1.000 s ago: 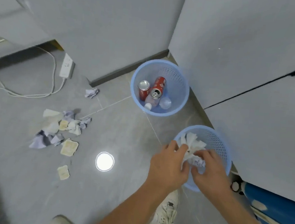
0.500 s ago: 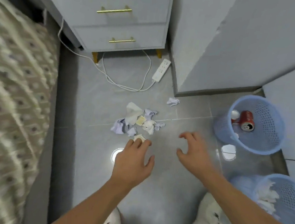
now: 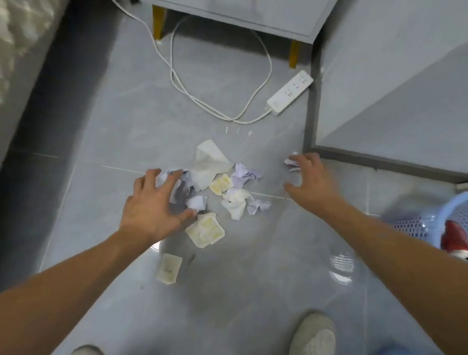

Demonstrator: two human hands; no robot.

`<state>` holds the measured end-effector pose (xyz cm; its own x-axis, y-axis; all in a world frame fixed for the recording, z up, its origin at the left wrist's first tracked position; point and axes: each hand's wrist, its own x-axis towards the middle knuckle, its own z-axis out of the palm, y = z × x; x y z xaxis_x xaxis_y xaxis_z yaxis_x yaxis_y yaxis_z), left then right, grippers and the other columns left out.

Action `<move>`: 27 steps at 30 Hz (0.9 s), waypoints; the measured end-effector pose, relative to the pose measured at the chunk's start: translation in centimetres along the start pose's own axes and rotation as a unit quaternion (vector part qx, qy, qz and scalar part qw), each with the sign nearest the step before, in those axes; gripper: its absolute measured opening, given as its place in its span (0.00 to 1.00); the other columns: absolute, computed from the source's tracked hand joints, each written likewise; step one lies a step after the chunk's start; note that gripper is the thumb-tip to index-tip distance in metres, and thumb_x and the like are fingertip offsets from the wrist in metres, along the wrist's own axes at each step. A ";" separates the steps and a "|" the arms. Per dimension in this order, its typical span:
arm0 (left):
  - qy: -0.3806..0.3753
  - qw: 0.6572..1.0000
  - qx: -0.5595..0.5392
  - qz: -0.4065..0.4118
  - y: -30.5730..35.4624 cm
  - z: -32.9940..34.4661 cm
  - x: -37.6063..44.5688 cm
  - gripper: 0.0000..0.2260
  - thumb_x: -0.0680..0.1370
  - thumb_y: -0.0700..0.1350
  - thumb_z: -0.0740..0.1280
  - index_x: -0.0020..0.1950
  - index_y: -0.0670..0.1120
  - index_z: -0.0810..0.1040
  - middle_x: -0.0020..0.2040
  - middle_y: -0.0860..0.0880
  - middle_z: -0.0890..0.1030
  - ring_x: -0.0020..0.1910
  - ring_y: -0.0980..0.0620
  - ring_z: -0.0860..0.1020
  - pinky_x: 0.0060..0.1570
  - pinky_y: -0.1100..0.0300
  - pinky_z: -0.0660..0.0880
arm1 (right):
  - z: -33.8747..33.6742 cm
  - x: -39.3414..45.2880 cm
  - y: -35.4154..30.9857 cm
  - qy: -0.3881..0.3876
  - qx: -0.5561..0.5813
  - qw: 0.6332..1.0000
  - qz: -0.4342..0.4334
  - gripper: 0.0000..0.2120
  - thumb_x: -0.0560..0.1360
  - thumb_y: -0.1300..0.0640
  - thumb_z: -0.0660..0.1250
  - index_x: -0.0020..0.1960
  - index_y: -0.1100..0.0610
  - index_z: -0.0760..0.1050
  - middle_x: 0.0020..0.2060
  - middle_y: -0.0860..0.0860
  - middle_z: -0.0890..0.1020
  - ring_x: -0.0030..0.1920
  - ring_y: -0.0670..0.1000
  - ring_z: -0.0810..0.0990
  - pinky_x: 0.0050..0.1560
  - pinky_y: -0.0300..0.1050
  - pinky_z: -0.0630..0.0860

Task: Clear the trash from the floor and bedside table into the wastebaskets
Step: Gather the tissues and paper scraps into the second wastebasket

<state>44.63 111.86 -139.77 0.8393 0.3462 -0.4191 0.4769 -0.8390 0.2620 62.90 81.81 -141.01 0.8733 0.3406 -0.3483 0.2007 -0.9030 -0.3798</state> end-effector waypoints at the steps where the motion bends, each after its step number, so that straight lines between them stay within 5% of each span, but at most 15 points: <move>1: 0.000 1.000 0.008 0.005 -0.4 1.0 0.7 0.43 0.67 0.73 0.69 0.78 0.63 0.57 0.77 0.46 0.58 0.75 0.39 0.61 0.63 0.39 0.74 | 0.6 1.2 0.8 -0.002 -0.013 1.000 -0.009 0.28 0.71 0.50 0.72 0.70 0.51 0.72 0.67 0.54 0.71 0.64 0.62 0.73 0.64 0.50 0.69; 8: 0.002 0.998 0.031 0.051 -1.4 5.6 3.9 0.48 0.62 0.77 0.69 0.77 0.64 0.55 0.80 0.47 0.54 0.78 0.39 0.55 0.68 0.37 0.68 | 3.6 5.7 3.1 -0.027 -0.069 0.997 -0.008 0.30 0.72 0.45 0.70 0.73 0.47 0.70 0.67 0.56 0.70 0.65 0.64 0.70 0.70 0.56 0.63; 13: 0.028 0.997 0.022 0.075 -1.0 5.9 4.7 0.49 0.62 0.76 0.70 0.79 0.63 0.55 0.79 0.46 0.55 0.77 0.39 0.57 0.67 0.37 0.69 | 5.0 4.5 0.2 -0.009 0.026 1.000 -0.004 0.38 0.66 0.26 0.60 0.72 0.40 0.68 0.65 0.54 0.70 0.68 0.61 0.67 0.66 0.63 0.72; 18: 0.014 0.994 0.030 0.104 0.2 5.7 6.1 0.51 0.62 0.76 0.71 0.80 0.66 0.51 0.81 0.47 0.50 0.79 0.40 0.53 0.68 0.38 0.68 | 6.5 2.6 -4.4 -0.016 0.074 0.995 -0.067 0.39 0.67 0.24 0.60 0.74 0.37 0.64 0.65 0.49 0.68 0.67 0.56 0.65 0.64 0.64 0.72; 27: 0.013 0.986 0.104 0.128 1.0 6.9 6.9 0.29 0.69 0.62 0.69 0.68 0.58 0.68 0.66 0.47 0.65 0.64 0.42 0.64 0.53 0.44 0.71 | 11.3 0.3 -5.9 0.005 -0.077 0.983 -0.169 0.32 0.69 0.32 0.69 0.69 0.42 0.69 0.64 0.50 0.69 0.62 0.58 0.69 0.49 0.59 0.77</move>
<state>49.07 110.44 -148.40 0.9330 0.1204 -0.3391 0.1867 -0.9675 0.1703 56.92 90.18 -148.55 0.7499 0.6254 -0.2158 0.5437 -0.7684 -0.3377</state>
